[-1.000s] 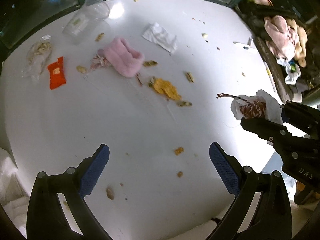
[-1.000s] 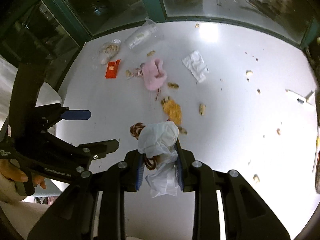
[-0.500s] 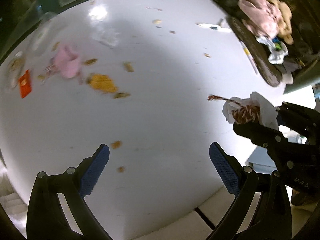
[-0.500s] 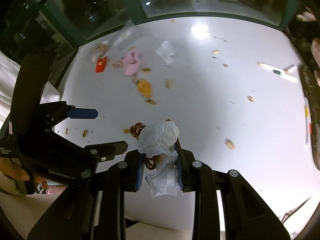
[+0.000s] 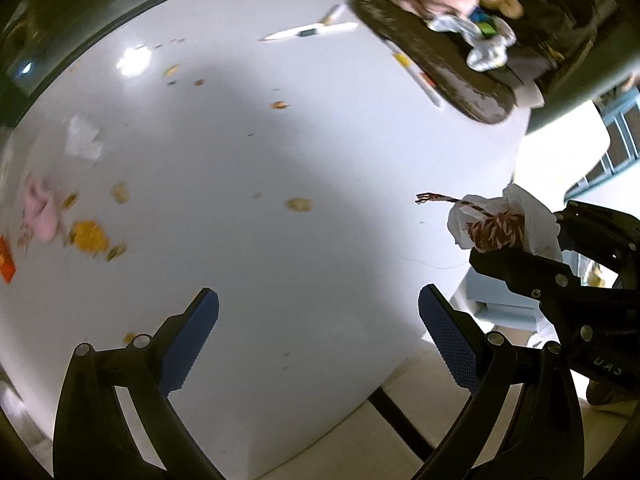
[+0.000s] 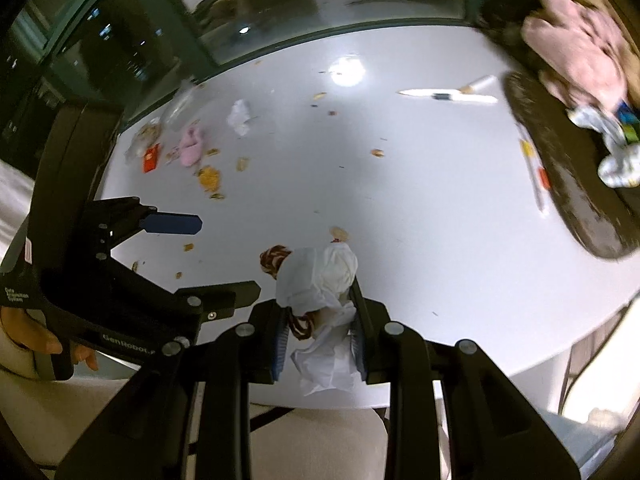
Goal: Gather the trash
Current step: 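Carry the white tissue in the right gripper over to the trash bin, then lower the tissue into the bin and open the right gripper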
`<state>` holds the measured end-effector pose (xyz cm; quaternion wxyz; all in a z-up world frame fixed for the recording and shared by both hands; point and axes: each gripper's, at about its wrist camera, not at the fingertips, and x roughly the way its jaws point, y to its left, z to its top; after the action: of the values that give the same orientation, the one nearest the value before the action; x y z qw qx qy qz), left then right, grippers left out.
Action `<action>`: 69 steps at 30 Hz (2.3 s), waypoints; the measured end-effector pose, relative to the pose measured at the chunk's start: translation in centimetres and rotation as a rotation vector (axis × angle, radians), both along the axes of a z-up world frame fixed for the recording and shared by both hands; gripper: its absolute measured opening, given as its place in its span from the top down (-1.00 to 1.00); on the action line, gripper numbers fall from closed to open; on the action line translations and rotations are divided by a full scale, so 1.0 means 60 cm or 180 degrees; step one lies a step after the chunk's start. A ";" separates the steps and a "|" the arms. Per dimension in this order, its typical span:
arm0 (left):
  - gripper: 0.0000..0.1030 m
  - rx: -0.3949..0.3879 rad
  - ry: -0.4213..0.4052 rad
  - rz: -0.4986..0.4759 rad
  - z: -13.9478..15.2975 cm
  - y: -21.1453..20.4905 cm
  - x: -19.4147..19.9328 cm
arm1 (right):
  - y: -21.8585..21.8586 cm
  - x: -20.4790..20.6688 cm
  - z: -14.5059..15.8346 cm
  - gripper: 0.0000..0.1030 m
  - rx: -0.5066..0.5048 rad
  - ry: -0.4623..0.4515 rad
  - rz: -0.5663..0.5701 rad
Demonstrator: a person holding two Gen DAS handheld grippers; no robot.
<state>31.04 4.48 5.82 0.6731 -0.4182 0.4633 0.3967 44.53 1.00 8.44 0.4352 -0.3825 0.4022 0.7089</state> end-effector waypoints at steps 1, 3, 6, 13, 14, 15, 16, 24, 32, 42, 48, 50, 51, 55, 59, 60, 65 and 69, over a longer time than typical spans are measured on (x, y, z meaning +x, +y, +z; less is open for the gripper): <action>-0.88 0.0000 -0.0001 -0.0062 0.000 0.002 0.015 | -0.007 0.019 0.000 0.49 -0.0005 0.0007 -0.0086; -0.88 0.0003 0.0001 -0.0203 0.000 0.003 0.047 | -0.012 0.036 -0.002 0.49 -0.0010 0.0012 -0.0178; -0.88 0.0000 -0.0003 -0.0373 0.001 0.003 0.086 | -0.025 0.072 -0.002 0.49 -0.0008 0.0026 -0.0364; -0.88 -0.0014 -0.0035 -0.0786 -0.005 -0.002 0.189 | -0.066 0.156 0.002 0.49 0.0008 -0.0010 -0.0751; -0.88 -0.0012 -0.0039 -0.0857 -0.005 -0.005 0.206 | -0.073 0.167 0.002 0.49 0.0008 -0.0015 -0.0819; -0.88 -0.0008 -0.0037 -0.0909 -0.005 -0.007 0.217 | -0.080 0.179 0.002 0.49 0.0011 -0.0016 -0.0879; -0.88 0.0000 -0.0035 -0.0984 -0.004 -0.010 0.234 | -0.088 0.192 0.003 0.49 0.0016 -0.0014 -0.0960; -0.88 0.0043 0.0026 -0.1555 0.001 -0.043 0.352 | -0.148 0.283 0.012 0.49 0.0083 0.0018 -0.1511; -0.88 0.0052 0.0041 -0.1996 0.008 -0.083 0.458 | -0.211 0.364 0.025 0.49 0.0151 0.0087 -0.1986; -0.88 0.0117 0.0024 -0.2605 0.028 -0.160 0.604 | -0.314 0.465 0.040 0.49 0.0246 0.0116 -0.2599; -0.88 0.0167 0.0028 -0.2966 0.036 -0.208 0.682 | -0.377 0.516 0.046 0.49 0.0298 0.0096 -0.2982; -0.88 0.0196 0.0033 -0.3082 0.039 -0.222 0.708 | -0.389 0.528 0.048 0.49 0.0315 0.0092 -0.3081; -0.88 0.0205 0.0033 -0.3127 0.040 -0.228 0.719 | -0.395 0.535 0.049 0.49 0.0321 0.0089 -0.3128; -0.88 0.0209 0.0036 -0.3312 0.040 -0.250 0.762 | -0.427 0.563 0.050 0.49 0.0348 0.0079 -0.3370; -0.88 0.0228 0.0111 -0.3471 0.034 -0.269 0.789 | -0.442 0.580 0.040 0.49 0.0318 0.0079 -0.3520; -0.88 0.0221 0.0115 -0.3494 0.033 -0.271 0.793 | -0.445 0.583 0.039 0.49 0.0312 0.0083 -0.3550; -0.88 0.0178 0.0130 -0.3614 0.017 -0.283 0.817 | -0.460 0.597 0.028 0.49 0.0289 0.0029 -0.3706; -0.88 0.0159 0.0147 -0.3626 0.004 -0.290 0.837 | -0.469 0.615 0.015 0.49 0.0227 -0.0007 -0.3778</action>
<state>81.27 -12.89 6.08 0.7801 -0.0777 0.6207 -0.0089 81.45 -27.16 9.33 0.7702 -0.0781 0.5227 0.3570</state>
